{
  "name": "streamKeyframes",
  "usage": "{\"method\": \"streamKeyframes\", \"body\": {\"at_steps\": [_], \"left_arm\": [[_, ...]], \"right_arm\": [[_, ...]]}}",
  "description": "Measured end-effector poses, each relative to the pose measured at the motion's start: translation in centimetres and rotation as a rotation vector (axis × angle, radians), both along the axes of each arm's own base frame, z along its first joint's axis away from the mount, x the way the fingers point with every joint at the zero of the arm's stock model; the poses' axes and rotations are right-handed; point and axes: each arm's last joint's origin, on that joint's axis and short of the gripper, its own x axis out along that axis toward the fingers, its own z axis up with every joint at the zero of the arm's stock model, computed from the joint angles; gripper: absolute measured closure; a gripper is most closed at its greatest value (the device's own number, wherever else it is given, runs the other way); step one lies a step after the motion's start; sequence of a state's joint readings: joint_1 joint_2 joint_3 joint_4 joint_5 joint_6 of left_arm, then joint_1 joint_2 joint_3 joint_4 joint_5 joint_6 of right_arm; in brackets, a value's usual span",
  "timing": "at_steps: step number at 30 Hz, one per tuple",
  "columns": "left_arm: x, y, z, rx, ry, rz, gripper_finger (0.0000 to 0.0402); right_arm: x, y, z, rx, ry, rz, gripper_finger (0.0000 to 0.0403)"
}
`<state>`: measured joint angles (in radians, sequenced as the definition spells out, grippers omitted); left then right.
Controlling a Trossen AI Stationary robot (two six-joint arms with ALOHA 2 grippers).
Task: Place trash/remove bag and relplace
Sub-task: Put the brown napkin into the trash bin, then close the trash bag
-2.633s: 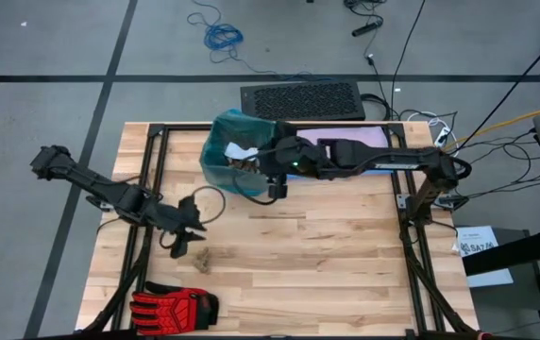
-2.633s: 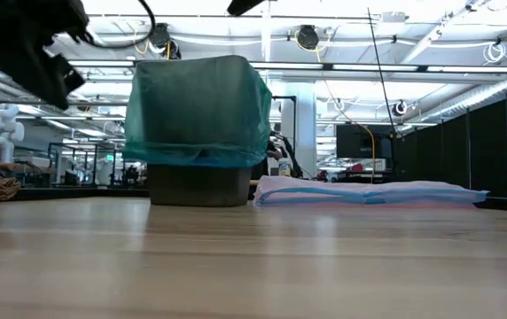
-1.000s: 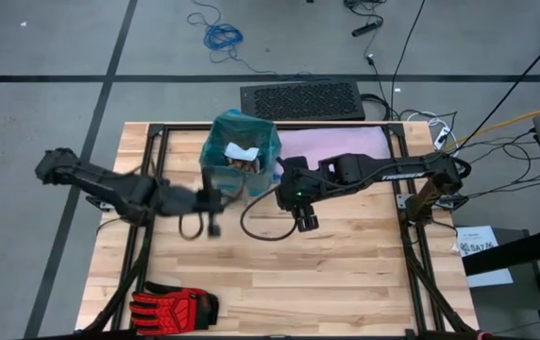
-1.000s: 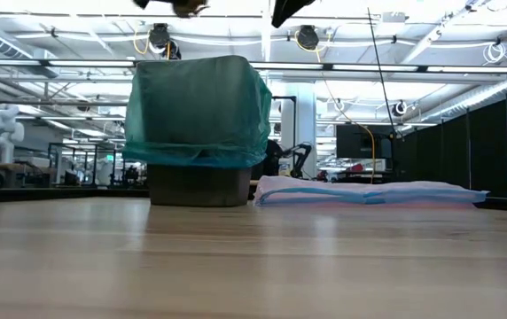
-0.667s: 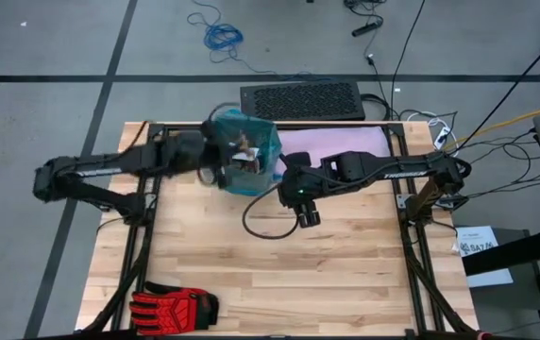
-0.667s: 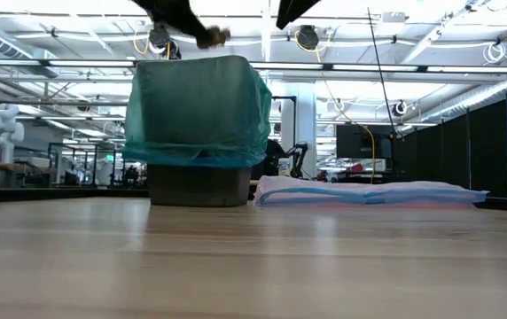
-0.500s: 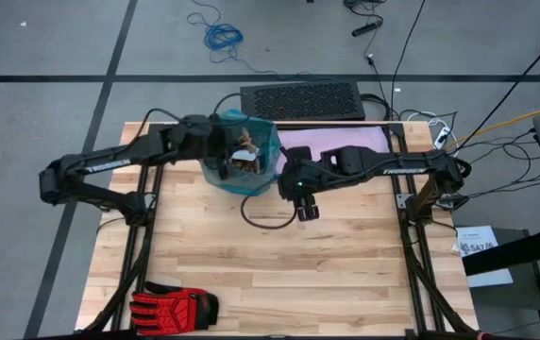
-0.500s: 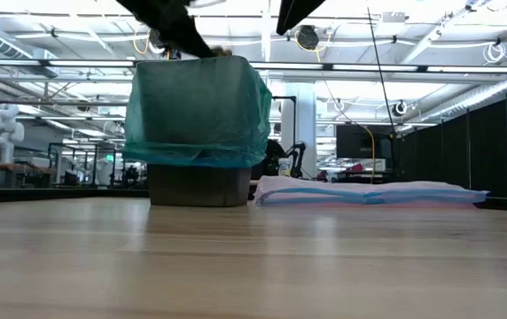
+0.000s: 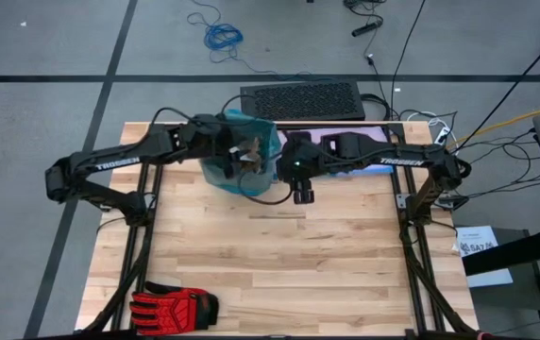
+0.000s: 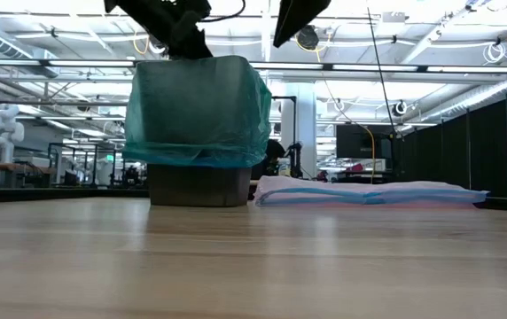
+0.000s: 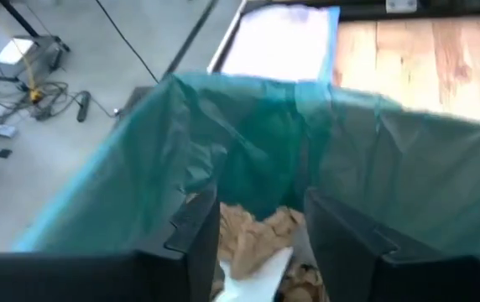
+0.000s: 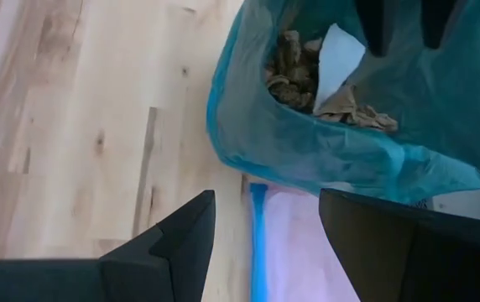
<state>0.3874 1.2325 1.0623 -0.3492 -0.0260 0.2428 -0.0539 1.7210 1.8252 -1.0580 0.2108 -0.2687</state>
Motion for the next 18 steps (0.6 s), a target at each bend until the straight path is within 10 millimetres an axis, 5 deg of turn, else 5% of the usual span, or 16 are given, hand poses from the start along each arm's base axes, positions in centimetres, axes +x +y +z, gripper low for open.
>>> {"method": "streamKeyframes", "body": {"at_steps": [12, 18], "left_arm": [[-4.4, -1.0, 6.2, 0.167, -0.106, 0.182, 0.0226], [-6.5, 0.5, 6.5, 0.159, -0.085, 0.373, 0.0289]], "right_arm": [[-1.5, -2.6, -1.0, 0.091, 0.114, -0.095, 0.0213], [-2.9, -4.5, -4.4, 0.190, 0.142, -0.113, 0.0240]]}}
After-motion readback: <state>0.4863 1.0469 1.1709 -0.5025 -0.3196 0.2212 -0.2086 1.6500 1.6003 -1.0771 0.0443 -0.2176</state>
